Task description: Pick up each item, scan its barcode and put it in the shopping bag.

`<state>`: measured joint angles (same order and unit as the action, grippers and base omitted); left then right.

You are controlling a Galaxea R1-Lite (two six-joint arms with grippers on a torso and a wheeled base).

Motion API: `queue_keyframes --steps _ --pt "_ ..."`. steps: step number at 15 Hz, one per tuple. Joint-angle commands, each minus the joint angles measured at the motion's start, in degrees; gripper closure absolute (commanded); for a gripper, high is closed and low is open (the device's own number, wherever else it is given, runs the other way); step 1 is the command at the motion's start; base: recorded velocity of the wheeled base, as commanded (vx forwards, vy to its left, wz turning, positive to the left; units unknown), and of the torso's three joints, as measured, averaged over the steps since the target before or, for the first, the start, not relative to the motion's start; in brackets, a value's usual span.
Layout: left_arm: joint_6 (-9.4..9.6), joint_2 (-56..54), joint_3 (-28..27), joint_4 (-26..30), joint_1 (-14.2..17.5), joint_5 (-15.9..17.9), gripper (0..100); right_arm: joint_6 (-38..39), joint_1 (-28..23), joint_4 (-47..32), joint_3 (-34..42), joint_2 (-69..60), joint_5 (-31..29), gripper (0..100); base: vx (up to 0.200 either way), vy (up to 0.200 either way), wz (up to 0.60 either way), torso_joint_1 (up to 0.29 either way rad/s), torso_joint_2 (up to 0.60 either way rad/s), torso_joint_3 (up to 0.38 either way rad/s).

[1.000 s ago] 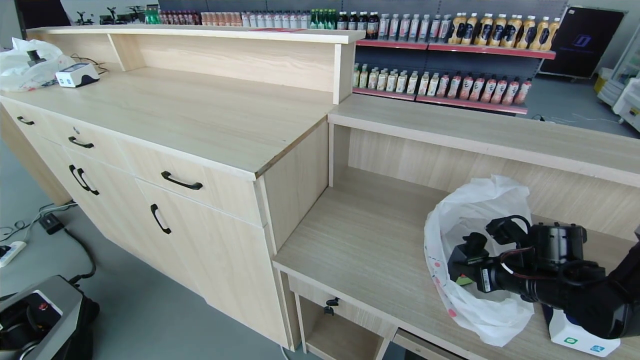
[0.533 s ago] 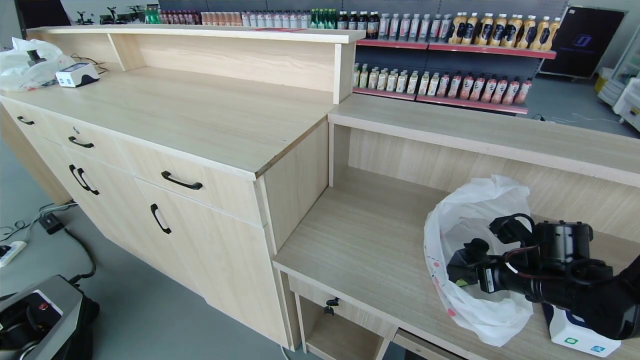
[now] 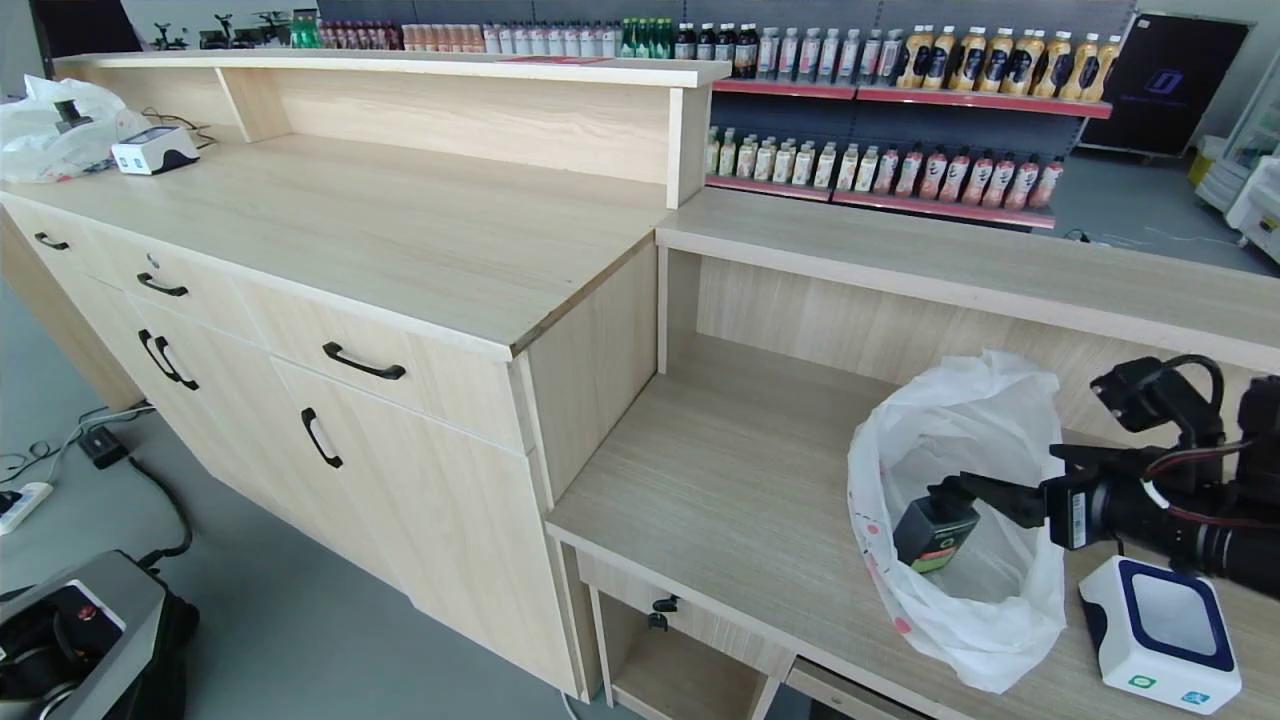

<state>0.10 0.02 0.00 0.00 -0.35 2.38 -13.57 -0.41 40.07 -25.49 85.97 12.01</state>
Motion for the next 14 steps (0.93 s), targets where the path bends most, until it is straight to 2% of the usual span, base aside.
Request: queue_keyframes --steps 1,2,3,6,10,12,14 --pt "-0.01 -0.02 0.0 0.0 0.0 0.0 0 -12.89 -12.24 -8.87 0.53 -18.29 -0.05 0 0.0 0.0 0.0 0.0 0.0 0.0" --pt "-0.01 0.06 0.0 0.0 0.0 0.0 0 -15.44 -16.55 -9.4 0.53 -19.7 0.74 0 0.0 0.0 -0.6 0.007 0.0 0.002" --pt "-0.01 0.06 0.0 0.0 0.0 0.0 0 -15.35 -17.78 -9.75 0.62 -21.46 1.62 0 0.0 0.0 -0.6 -0.002 0.0 0.002" --pt "-0.01 0.06 0.0 0.0 0.0 0.0 0 -14.91 -23.05 -21.09 0.27 -25.59 -0.14 0 0.0 0.0 -0.6 0.002 0.0 0.001" --pt "-0.01 0.06 0.0 0.0 0.0 0.0 0 -14.12 -30.52 -27.24 0.53 -26.55 -0.85 0 0.0 0.0 -0.6 0.0 0.0 0.004" --pt "-0.01 0.06 0.0 0.0 0.0 0.0 0 -14.03 -32.46 -26.97 0.62 -23.65 -2.34 0 0.0 0.0 -0.6 0.005 0.0 0.0" --pt "-0.01 0.06 0.0 0.0 0.0 0.0 0 -13.59 -35.53 -22.84 0.79 -17.5 -2.87 0 0.0 0.0 -0.6 0.005 0.0 0.002"
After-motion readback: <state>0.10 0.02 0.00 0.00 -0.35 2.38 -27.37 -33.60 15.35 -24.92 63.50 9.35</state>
